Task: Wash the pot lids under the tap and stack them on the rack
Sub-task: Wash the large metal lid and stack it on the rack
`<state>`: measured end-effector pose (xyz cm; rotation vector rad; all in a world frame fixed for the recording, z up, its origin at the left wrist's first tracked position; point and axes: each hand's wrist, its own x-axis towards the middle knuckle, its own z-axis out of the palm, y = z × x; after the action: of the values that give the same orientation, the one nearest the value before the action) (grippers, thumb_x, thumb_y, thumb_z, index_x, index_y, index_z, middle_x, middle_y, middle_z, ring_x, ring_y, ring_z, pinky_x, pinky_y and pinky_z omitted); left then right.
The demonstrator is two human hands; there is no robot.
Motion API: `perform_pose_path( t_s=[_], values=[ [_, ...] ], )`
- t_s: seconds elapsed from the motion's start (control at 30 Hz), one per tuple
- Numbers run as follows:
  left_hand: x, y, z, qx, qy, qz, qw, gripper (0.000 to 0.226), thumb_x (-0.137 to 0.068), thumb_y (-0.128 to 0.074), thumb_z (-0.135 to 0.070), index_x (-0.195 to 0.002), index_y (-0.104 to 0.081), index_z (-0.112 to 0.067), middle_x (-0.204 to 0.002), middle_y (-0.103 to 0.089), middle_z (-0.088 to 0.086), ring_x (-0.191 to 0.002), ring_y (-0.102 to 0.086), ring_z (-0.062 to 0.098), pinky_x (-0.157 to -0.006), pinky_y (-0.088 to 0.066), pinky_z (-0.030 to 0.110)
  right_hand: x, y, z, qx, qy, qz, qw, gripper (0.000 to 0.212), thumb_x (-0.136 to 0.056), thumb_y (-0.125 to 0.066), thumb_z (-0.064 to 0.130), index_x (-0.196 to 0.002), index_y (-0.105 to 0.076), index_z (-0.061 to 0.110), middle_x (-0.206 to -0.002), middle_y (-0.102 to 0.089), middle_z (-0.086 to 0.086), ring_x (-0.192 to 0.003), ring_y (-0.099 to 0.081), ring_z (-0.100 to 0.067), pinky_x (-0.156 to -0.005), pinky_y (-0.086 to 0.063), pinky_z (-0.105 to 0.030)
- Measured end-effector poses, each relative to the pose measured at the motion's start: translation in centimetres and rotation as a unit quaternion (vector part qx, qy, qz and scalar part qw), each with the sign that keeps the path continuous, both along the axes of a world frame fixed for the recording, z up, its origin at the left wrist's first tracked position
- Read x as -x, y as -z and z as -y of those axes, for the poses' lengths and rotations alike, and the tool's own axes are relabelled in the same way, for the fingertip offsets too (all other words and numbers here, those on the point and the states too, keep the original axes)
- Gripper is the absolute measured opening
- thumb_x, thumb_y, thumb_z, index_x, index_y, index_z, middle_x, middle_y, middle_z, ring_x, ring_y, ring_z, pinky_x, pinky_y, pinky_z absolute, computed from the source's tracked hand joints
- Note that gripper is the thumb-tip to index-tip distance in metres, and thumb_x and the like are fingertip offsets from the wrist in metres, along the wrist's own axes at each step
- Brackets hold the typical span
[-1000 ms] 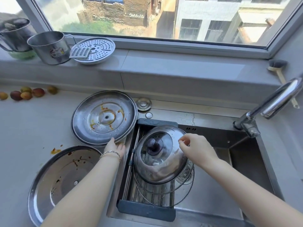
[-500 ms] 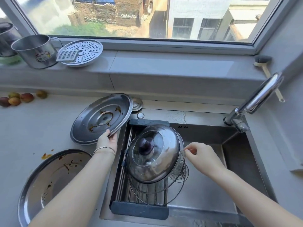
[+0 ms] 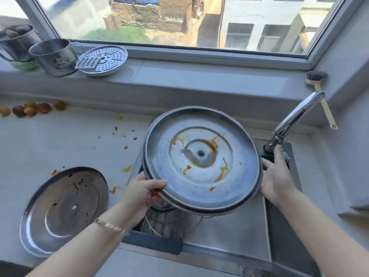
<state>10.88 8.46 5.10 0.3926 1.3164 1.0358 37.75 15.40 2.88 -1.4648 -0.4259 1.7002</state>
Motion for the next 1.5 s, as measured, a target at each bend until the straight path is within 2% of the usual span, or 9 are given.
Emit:
perform_pose_path(
  t_s=[0.17, 0.27, 0.43, 0.63, 0.8, 0.87, 1.03, 1.2, 1.5],
  values=[
    [-4.3, 1.6, 0.3, 0.032, 0.093, -0.054, 0.994, 0.02, -0.081, -0.054, 0.012, -0.098, -0.059, 0.002, -0.071, -0.072, 0.012, -0.056, -0.068, 0.019, -0.05, -0.055, 0.025, -5.1, 4.3, 2.3, 0.051, 0.041, 0.209, 0.976, 0.041, -0.098, -0.036, 0.043, -0.109, -0.057, 0.009, -0.101, -0.064, -0.008, -0.089, -0.06, -0.023, -0.077, -0.049, -0.032],
    [-7.1, 2.6, -0.4, 0.052, 0.104, -0.058, 0.991, 0.016, -0.087, -0.054, 0.0, -0.103, -0.057, -0.003, -0.078, -0.071, 0.012, -0.063, -0.068, 0.021, -0.054, -0.057, 0.029, -7.6, 5.4, 3.6, 0.034, 0.051, 0.245, 0.968, 0.038, -0.1, -0.035, 0.035, -0.104, -0.057, 0.004, -0.097, -0.062, -0.012, -0.083, -0.057, -0.022, -0.063, -0.046, -0.028],
    [-11.1, 5.4, -1.7, 0.075, -0.003, -0.001, 0.997, 0.046, -0.088, -0.055, -0.047, -0.122, -0.056, -0.017, -0.11, -0.07, 0.009, -0.096, -0.069, 0.026, -0.073, -0.058, 0.039, -10.2, 7.1, 4.3, -0.017, 0.09, 0.261, 0.961, 0.03, -0.099, -0.039, 0.031, -0.085, -0.057, 0.014, -0.094, -0.061, -0.012, -0.086, -0.055, -0.02, -0.081, -0.044, -0.032],
    [-13.0, 7.0, -3.1, 0.044, -0.128, -0.153, 0.979, 0.027, -0.095, -0.046, -0.037, -0.086, -0.061, -0.017, -0.106, -0.066, 0.013, -0.106, -0.061, 0.034, -0.096, -0.047, 0.051, -12.0, 8.5, 3.7, -0.028, 0.021, 0.25, 0.968, 0.028, -0.099, -0.039, 0.031, -0.098, -0.059, 0.012, -0.094, -0.064, -0.007, -0.086, -0.057, -0.017, -0.077, -0.045, -0.03],
    [-12.3, 5.6, -4.5, 0.002, -0.136, -0.264, 0.955, 0.028, -0.096, -0.046, -0.036, -0.074, -0.057, -0.022, -0.086, -0.065, 0.006, -0.091, -0.062, 0.028, -0.087, -0.052, 0.044, -12.5, 8.2, -0.5, -0.041, -0.076, 0.371, 0.925, 0.024, -0.096, -0.043, 0.037, -0.093, -0.054, 0.016, -0.09, -0.055, 0.004, -0.091, -0.049, -0.017, -0.076, -0.038, -0.028],
    [-11.7, 4.5, -4.8, -0.015, -0.14, -0.286, 0.948, 0.029, -0.096, -0.046, -0.036, -0.072, -0.057, -0.023, -0.078, -0.062, 0.0, -0.084, -0.06, 0.024, -0.077, -0.05, 0.038, -12.1, 8.0, -3.1, -0.036, -0.08, 0.399, 0.913, 0.044, -0.093, -0.043, 0.045, -0.087, -0.058, 0.003, -0.08, -0.053, 0.0, -0.082, -0.049, -0.02, -0.075, -0.042, -0.035],
    [-10.0, 4.2, -4.8, -0.009, -0.124, -0.323, 0.938, 0.028, -0.094, -0.048, -0.042, -0.076, -0.061, -0.023, -0.082, -0.066, 0.001, -0.087, -0.063, 0.029, -0.083, -0.053, 0.047, -10.1, 8.1, -7.7, 0.127, -0.109, 0.269, 0.949, 0.056, -0.085, -0.041, 0.064, -0.095, -0.057, 0.01, -0.082, -0.06, -0.008, -0.071, -0.059, -0.022, -0.066, -0.05, -0.029],
    [-9.8, 4.8, -5.1, 0.002, -0.101, -0.338, 0.936, 0.041, -0.093, -0.049, -0.042, -0.069, -0.058, -0.01, -0.075, -0.062, 0.011, -0.076, -0.058, 0.027, -0.076, -0.051, 0.045, -9.4, 9.6, -9.0, 0.121, -0.089, 0.311, 0.938, 0.051, -0.095, -0.034, 0.045, -0.117, -0.052, 0.004, -0.081, -0.056, -0.009, -0.076, -0.057, -0.025, -0.076, -0.049, -0.034],
    [-9.9, 5.7, -5.0, -0.017, -0.092, -0.329, 0.94, 0.056, -0.093, -0.048, -0.042, -0.087, -0.057, 0.013, -0.074, -0.052, 0.015, -0.068, -0.048, 0.024, -0.065, -0.04, 0.036, -9.3, 9.8, -9.5, 0.135, -0.064, 0.34, 0.929, 0.041, -0.096, -0.029, 0.03, -0.123, -0.048, 0.008, -0.099, -0.059, -0.016, -0.091, -0.059, -0.031, -0.088, -0.051, -0.039]
  ],
)
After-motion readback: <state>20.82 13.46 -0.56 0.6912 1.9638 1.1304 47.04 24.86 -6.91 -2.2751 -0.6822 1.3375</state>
